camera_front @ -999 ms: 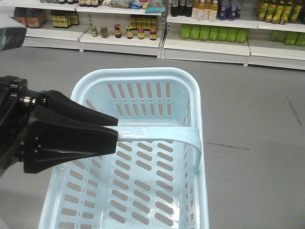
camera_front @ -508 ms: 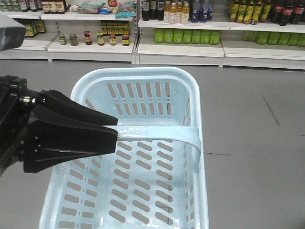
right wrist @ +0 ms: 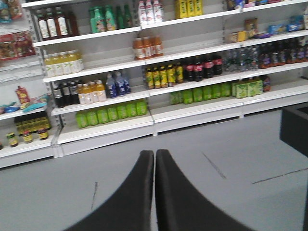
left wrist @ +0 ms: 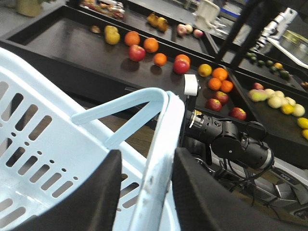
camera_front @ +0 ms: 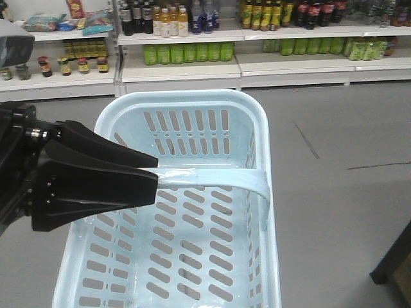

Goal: Pick three apples into basket with both arms
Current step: 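Drive the base across the floor carrying the basket in the left gripper, then approach the apple and orange table holding the basket with the left gripper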

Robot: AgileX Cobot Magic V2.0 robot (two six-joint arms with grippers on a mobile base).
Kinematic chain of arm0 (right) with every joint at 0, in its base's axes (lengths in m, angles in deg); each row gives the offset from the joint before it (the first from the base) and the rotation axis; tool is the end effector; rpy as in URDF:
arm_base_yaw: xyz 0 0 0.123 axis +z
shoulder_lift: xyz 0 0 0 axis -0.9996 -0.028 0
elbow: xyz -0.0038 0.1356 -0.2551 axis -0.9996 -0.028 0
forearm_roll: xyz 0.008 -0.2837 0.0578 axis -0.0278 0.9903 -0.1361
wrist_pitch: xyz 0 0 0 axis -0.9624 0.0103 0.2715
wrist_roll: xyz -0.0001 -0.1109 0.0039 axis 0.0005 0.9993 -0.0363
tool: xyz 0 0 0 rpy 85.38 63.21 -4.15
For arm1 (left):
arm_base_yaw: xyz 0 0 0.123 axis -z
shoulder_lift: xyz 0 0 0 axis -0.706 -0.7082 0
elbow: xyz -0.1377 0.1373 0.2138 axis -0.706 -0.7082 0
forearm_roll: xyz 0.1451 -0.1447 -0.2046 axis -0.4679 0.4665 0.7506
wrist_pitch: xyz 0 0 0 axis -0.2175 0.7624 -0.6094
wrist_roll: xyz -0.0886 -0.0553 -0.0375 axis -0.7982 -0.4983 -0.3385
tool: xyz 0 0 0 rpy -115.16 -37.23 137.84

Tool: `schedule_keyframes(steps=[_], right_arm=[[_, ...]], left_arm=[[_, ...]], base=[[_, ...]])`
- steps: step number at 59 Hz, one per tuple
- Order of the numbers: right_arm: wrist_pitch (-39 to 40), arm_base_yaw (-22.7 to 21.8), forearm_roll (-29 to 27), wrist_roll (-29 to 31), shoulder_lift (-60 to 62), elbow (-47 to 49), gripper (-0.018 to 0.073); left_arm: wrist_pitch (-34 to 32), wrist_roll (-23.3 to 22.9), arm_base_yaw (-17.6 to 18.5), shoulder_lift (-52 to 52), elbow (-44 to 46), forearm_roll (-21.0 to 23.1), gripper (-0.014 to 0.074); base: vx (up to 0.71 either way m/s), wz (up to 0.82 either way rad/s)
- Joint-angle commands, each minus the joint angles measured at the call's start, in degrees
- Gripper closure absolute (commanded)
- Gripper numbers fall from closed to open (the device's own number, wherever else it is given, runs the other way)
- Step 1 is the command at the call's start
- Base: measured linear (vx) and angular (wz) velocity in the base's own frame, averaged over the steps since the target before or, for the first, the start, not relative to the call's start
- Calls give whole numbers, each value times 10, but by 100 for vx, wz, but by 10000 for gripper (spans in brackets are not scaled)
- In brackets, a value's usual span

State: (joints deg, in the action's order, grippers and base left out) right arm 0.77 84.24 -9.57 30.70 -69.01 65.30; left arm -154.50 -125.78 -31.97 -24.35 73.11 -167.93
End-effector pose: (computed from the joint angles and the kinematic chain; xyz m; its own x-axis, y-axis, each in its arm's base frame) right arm 0.1108 -0.0091 0.1954 -0.0105 0.0963 -0.9953 0.0837 0.9919 0.0951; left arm 0.2071 -0.1534 0.3978 -0.3989 0.1172 -0.9095 0.9104 0.1692 -0.3774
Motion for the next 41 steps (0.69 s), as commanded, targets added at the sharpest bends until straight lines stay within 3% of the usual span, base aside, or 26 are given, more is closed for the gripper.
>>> schedule_keyframes(steps=[1, 41], right_arm=[[42, 1, 6, 3, 7, -8, 564], [42, 1, 6, 3, 7, -8, 564]], left_arm=[[-73, 4, 3, 8, 15, -10, 602], [-74, 4, 3, 8, 15, -10, 602]], base=[[14, -57], [13, -54]])
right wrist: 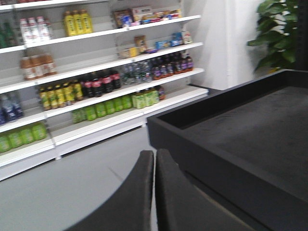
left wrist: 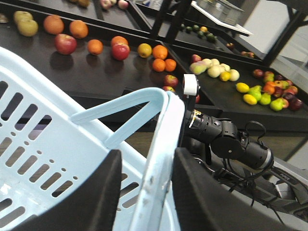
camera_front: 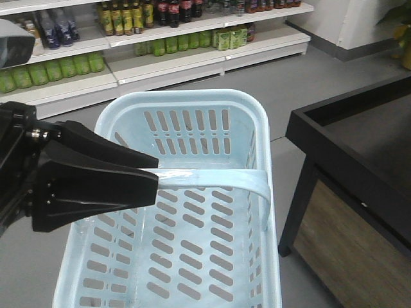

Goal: Pick three apples into basket with both arms
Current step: 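Approach the apple and orange table holding the basket with the left gripper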

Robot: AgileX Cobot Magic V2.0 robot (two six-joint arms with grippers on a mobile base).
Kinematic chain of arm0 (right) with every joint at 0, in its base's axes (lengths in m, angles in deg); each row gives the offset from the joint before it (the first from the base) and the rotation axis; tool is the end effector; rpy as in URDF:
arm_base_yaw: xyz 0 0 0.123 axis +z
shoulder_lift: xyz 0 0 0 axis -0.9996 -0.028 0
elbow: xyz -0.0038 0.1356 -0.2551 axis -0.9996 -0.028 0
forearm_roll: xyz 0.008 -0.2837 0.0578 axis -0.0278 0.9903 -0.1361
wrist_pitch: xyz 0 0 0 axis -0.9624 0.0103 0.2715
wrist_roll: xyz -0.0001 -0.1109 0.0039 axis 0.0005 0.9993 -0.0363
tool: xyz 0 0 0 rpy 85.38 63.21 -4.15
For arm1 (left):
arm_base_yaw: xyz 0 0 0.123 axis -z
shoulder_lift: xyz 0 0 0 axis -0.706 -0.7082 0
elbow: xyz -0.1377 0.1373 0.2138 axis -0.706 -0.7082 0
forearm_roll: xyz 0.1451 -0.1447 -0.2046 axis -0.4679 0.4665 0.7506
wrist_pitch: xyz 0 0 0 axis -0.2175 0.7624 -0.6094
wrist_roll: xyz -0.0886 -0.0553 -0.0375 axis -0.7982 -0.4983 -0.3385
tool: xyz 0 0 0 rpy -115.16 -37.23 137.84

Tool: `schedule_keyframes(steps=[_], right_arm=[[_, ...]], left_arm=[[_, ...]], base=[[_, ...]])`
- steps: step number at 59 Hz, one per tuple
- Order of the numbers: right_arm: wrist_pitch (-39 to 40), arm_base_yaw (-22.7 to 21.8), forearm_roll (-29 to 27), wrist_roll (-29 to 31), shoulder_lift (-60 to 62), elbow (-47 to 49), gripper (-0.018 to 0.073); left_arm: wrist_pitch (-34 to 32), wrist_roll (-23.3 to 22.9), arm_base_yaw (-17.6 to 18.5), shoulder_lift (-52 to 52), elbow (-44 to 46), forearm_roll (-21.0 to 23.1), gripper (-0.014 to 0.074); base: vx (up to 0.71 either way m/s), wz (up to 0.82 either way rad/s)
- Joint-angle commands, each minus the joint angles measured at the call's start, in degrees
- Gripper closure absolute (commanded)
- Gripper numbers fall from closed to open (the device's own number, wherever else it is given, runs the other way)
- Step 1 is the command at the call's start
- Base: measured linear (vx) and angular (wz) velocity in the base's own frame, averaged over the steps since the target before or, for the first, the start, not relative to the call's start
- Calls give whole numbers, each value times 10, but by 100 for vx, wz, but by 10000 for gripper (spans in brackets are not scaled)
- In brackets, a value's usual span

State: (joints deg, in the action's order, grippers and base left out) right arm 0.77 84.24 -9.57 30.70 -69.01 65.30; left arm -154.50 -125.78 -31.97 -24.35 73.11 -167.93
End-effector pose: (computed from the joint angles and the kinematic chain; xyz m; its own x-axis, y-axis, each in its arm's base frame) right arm 0.1108 -0.0091 0.1954 -0.0105 0.0963 -0.9953 0.0837 0.9919 0.0951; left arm 0.2071 -0.1534 0.3978 -0.3989 0.1172 -0.9095 0.9104 0.1692 -0.3774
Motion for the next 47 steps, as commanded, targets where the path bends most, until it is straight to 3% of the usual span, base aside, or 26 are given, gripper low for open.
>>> schedule_keyframes(steps=[1, 47], right_arm=[[42, 1, 6, 3, 7, -8, 564], [42, 1, 6, 3, 7, -8, 564]], left_arm=[[-74, 4, 3, 8, 15, -10, 602], [-74, 4, 3, 8, 15, -10, 602]], base=[[12, -46], [11, -43]])
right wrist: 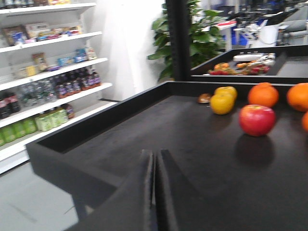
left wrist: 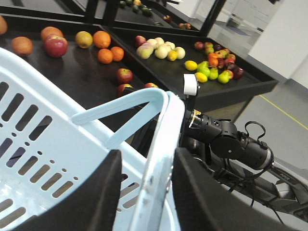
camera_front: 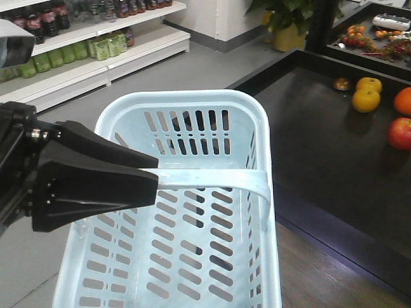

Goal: Pick three apples into basket with both arms
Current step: 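Approach the apple and orange table holding the basket with the left gripper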

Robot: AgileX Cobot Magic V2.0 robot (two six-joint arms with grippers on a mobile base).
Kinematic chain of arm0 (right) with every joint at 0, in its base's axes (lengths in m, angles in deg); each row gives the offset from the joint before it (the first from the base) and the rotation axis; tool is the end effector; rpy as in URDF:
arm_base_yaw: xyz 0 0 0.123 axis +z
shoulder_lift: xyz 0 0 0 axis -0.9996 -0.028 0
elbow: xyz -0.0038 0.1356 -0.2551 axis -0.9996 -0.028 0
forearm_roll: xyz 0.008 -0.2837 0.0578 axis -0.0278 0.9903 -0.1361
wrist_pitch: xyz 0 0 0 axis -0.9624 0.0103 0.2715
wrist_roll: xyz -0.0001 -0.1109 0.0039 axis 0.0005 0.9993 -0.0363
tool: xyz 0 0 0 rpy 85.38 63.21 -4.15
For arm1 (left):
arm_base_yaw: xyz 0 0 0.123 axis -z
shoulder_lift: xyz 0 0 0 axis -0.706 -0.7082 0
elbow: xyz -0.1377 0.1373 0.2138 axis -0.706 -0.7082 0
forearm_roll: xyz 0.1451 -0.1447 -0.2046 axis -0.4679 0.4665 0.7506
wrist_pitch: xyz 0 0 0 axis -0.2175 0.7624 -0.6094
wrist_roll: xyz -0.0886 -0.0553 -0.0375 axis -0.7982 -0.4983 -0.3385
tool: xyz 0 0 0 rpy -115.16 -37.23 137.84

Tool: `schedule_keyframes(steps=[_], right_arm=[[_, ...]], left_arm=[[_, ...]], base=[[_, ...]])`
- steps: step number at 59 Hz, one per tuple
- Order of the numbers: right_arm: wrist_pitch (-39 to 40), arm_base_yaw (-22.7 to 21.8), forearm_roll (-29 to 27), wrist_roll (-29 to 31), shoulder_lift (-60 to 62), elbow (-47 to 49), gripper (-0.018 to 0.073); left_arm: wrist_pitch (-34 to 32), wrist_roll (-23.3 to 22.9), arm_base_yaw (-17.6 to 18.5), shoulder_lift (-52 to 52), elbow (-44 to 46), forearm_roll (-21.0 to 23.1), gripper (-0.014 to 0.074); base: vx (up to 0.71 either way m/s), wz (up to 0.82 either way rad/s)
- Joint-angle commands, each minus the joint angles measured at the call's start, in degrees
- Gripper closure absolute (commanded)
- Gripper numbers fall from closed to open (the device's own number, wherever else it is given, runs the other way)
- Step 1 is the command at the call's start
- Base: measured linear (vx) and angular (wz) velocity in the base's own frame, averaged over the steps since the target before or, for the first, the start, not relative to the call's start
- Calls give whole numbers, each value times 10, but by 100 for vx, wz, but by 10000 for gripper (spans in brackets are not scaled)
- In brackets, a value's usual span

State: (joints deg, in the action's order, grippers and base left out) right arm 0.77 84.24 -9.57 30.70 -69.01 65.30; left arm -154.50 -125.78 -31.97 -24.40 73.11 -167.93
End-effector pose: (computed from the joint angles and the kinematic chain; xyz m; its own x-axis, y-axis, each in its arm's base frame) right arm 0.1108 -0.0091 0.1954 -0.0105 0.0963 -0.9953 0.0837 0.9919 0.0951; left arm 0.2073 -0.1534 0.3976 -0.3996 0.1174 -0.9091 0.9101 0.1693 -0.3782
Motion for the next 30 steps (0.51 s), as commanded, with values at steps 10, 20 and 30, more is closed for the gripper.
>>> schedule_keyframes(steps=[10, 20, 30], right_arm=[[42, 1, 6, 3, 7, -8, 564], [42, 1, 6, 3, 7, -8, 564], [42, 1, 6, 3, 7, -8, 564]], left_arm=[[-74, 4, 3, 9, 15, -10, 602], [-73, 4, 3, 9, 15, -10, 602], [-73, 4, 3, 9, 15, -10, 602]], base=[[11, -46], [10, -41], [10, -38]])
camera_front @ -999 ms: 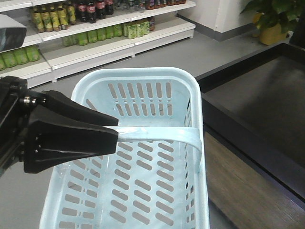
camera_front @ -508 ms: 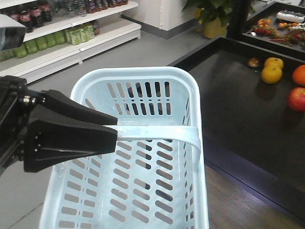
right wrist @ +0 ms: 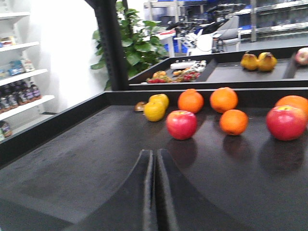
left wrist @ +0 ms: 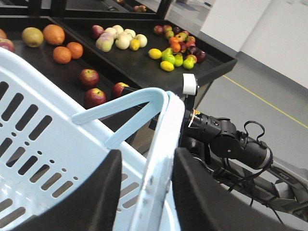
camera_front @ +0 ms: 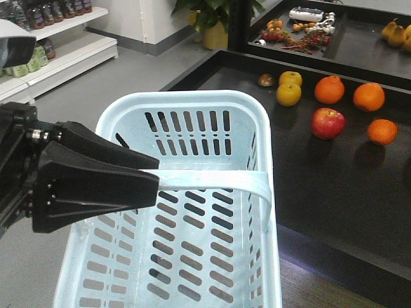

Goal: Pick three apples into basket with both arms
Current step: 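Approach the apple and orange table holding the basket with the left gripper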

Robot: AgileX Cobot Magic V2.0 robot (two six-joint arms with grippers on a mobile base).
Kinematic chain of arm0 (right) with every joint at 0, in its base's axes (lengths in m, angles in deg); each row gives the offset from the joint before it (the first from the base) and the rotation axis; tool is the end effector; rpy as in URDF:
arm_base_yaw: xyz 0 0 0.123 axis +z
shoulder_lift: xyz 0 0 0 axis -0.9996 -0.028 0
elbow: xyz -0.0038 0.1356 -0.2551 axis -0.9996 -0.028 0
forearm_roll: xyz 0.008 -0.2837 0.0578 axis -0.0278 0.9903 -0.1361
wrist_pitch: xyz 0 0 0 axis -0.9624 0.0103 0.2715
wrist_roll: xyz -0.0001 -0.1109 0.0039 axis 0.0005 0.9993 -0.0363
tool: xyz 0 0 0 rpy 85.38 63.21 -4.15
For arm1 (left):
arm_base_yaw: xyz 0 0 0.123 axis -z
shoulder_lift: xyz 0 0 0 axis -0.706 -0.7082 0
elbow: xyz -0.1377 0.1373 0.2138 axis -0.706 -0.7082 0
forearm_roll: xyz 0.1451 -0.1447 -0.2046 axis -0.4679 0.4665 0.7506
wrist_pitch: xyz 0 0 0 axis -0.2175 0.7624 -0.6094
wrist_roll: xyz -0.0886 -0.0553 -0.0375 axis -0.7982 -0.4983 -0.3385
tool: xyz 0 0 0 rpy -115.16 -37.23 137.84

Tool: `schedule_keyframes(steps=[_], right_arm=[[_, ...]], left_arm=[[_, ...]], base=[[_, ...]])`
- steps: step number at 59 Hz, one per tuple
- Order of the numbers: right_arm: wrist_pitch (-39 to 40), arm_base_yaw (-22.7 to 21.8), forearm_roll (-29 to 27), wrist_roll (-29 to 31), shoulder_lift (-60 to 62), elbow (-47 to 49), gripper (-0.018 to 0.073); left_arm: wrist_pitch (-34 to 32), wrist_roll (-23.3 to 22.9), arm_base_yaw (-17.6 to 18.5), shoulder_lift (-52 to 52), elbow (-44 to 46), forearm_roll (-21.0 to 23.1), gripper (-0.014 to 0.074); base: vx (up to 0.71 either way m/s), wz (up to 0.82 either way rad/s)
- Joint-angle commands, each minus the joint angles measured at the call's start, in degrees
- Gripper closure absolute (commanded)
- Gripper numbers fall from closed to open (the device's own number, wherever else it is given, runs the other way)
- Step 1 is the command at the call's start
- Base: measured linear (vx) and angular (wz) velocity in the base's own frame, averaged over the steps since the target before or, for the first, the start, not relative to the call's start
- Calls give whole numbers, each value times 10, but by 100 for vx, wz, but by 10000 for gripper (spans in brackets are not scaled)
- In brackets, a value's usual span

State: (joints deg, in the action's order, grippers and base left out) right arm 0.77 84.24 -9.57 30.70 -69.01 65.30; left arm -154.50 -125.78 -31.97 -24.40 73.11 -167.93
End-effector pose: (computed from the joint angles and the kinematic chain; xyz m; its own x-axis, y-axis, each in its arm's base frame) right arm 0.1108 -0.0091 0.1954 -0.0105 0.0963 -0.9953 0.0837 0.9919 0.0951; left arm 0.2073 -0.1534 0.3976 -0.3996 0.1174 -0.9091 0.9101 0.1693 -0.3782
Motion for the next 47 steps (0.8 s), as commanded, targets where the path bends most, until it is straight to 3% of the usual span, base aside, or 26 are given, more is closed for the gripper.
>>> schedule_keyframes(steps=[1, 47], right_arm=[[42, 1, 6, 3, 7, -8, 564], [43, 1, 6, 3, 7, -8, 564]], left_arm=[[-73, 4, 3, 9, 15, -10, 602], [-74, 4, 3, 9, 15, -10, 602]], base=[[9, -36], [9, -37]])
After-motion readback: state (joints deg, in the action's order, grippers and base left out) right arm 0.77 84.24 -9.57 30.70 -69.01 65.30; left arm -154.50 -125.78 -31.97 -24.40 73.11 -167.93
